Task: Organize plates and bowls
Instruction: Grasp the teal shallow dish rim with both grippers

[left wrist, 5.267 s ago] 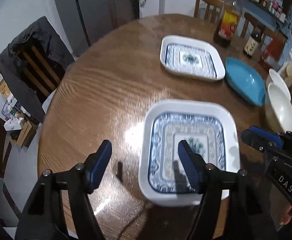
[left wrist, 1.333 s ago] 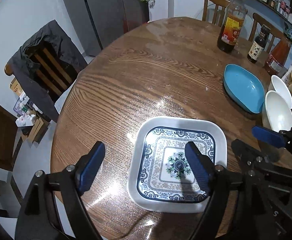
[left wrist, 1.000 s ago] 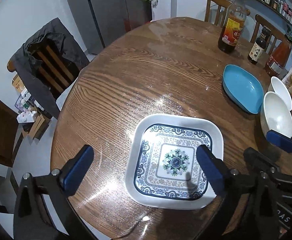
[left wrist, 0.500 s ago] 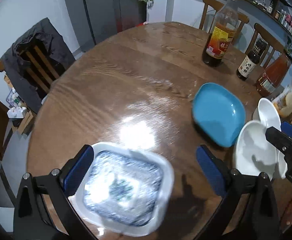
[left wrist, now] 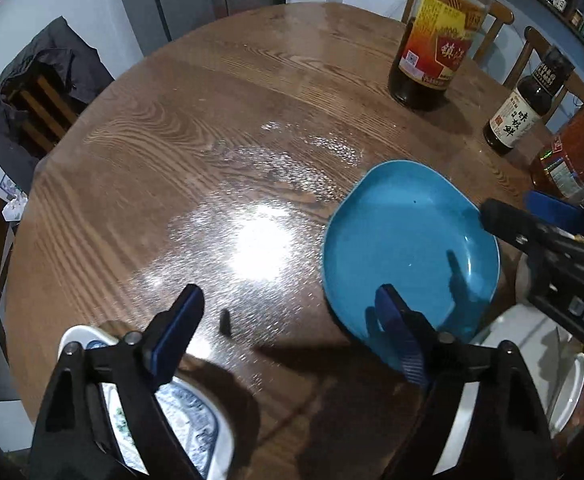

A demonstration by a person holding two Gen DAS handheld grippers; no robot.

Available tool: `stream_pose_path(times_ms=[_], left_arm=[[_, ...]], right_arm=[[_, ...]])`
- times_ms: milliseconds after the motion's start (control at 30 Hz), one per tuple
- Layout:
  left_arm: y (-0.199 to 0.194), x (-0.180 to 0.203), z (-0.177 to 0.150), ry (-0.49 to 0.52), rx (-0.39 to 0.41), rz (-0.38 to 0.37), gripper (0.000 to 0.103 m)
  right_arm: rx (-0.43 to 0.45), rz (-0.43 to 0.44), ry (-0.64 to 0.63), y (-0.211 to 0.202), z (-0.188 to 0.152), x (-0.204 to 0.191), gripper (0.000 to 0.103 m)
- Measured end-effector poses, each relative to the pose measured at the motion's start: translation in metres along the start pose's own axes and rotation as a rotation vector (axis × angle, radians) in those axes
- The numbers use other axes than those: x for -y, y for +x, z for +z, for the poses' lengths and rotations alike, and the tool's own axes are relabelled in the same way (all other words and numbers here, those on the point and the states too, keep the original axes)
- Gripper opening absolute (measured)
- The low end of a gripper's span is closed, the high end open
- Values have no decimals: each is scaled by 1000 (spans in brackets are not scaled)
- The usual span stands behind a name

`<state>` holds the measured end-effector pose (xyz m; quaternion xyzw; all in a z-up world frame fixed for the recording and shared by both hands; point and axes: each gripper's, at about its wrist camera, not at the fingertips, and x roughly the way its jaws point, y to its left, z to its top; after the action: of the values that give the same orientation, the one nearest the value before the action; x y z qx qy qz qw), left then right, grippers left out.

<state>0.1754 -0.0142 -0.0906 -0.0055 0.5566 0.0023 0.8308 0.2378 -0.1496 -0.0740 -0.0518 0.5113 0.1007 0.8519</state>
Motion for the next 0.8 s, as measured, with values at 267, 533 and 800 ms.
stream_pose_path(times_ms=[267, 533, 800], left_arm=[[20, 8, 4, -7, -27, 3, 67], [22, 21, 2, 31, -18, -20, 34], [21, 23, -3, 34, -7, -39, 23]], right_arm=[[-62, 22, -66, 31, 7, -3, 46], [-94, 31, -89, 45, 3, -2, 19], [-79, 30, -82, 45, 3, 0, 14]])
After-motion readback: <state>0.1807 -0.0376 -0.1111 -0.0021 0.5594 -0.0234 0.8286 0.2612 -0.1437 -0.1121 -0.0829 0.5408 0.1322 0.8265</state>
